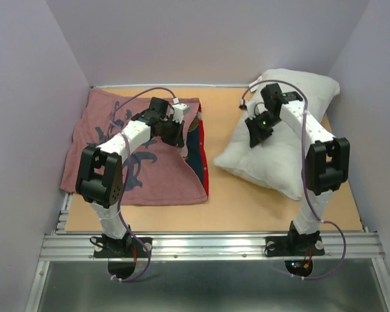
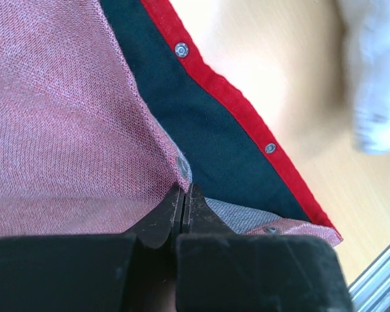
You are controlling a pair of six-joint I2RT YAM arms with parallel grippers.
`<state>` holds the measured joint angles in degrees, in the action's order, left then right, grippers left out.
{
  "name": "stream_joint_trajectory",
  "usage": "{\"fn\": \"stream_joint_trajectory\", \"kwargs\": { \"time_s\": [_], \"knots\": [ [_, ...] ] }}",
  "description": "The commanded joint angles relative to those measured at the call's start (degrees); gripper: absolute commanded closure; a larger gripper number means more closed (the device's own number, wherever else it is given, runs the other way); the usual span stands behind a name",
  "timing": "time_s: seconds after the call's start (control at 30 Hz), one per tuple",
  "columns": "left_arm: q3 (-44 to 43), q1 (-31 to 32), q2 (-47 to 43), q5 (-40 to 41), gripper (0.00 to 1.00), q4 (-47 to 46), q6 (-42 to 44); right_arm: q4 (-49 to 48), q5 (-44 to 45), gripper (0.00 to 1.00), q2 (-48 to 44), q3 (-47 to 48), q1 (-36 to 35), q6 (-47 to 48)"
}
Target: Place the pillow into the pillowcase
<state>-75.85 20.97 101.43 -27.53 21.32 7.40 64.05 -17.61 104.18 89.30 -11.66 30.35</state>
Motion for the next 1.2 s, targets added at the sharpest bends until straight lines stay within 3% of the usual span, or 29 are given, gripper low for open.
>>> {"fn": "stream_joint_trajectory", "kwargs": {
  "time_s": [0.0, 0.1, 0.17, 0.2, 0.23, 0.27, 0.3, 0.33, 0.4, 0.47, 0.57, 0.6, 0.7, 0.9, 0.97, 1.0, 1.1, 1.13, 1.17],
  "knots": [
    [0.53, -1.72, -5.01, -2.97, 1.00, -0.41, -0.19, -9.86, -27.64, 0.99, 6.12, 17.27, -0.47, -21.13],
    [0.18, -1.99, -5.28, -2.36, 1.00, 1.35, 0.42, -16.22, -27.84, 0.99, 7.88, 23.71, -0.38, -29.35],
    [0.36, -2.25, -5.54, -2.27, 1.00, 1.62, 0.42, -17.56, -25.90, 0.99, 8.49, 28.73, -0.38, -29.91],
    [0.62, -2.25, -5.63, -2.27, 1.00, 1.53, 0.25, -17.38, -22.07, 0.84, 8.58, 29.61, -0.29, -27.30],
    [1.32, -2.34, -5.89, -2.27, 1.00, 1.10, -0.19, -13.29, -14.99, 0.40, 6.93, 29.71, -0.29, -16.57],
    [1.32, -2.34, -5.89, -2.27, 1.00, 0.92, -0.19, -13.25, -12.74, 0.39, 6.91, 28.84, -0.29, -16.46],
    [1.50, -2.34, -5.89, -2.35, 1.00, 0.83, -0.19, -12.38, -10.45, 0.14, 4.74, 27.52, -0.29, -12.37],
    [1.76, -2.34, -5.89, -2.70, 1.00, 0.65, -0.28, -12.02, -8.00, 0.04, 3.41, 26.03, -0.29, -5.28],
    [2.02, -2.34, -5.89, -3.23, 1.00, 0.21, -0.28, -12.19, -3.15, 0.00, 0.86, 20.94, 0.15, 2.48],
    [2.29, -2.34, -5.54, -4.46, 1.00, -0.49, -0.46, -16.04, -0.51, 0.00, -3.18, 13.77, 0.50, 12.16],
    [1.94, -2.34, -4.66, -6.13, 1.00, -0.75, -0.81, -24.65, -3.55, 0.00, -7.67, 5.30, 0.94, 24.55],
    [1.68, -2.43, -4.57, -6.57, 1.00, -0.67, -0.81, -30.77, -4.71, 0.00, -8.63, -1.34, 1.20, 30.93],
    [1.67, -2.43, -5.01, -6.40, 1.00, -0.84, -0.98, -41.52, -4.46, 0.00, -9.79, -8.86, 1.29, 36.70],
    [2.47, -2.60, -6.33, -5.17, 1.00, -1.55, -1.16, -39.72, -5.15, 0.00, -3.64, -10.45, 1.64, 41.89],
    [2.46, -2.78, -6.15, -5.25, 1.00, -1.55, -1.16, -35.86, -6.99, 0.07, -3.46, -12.91, 1.47, 42.25],
    [2.38, -2.78, -6.15, -5.25, 1.00, -1.63, -1.16, -33.75, -7.79, 0.21, -2.94, -13.01, 1.20, 41.99],
    [2.29, -2.87, -5.80, -5.43, 1.00, -1.81, -1.16, -24.35, -13.13, 0.49, -2.41, -10.39, -0.28, 36.55],
    [2.12, -2.87, -5.54, -5.43, 1.00, -1.72, -1.07, -19.19, -14.72, 0.86, -2.32, -9.24, -0.81, 32.88],
    [2.03, -2.87, -5.36, -5.43, 1.00, -1.72, -0.98, -17.92, -15.78, 0.99, -2.49, -7.92, -1.34, 29.02]
  ]
}}
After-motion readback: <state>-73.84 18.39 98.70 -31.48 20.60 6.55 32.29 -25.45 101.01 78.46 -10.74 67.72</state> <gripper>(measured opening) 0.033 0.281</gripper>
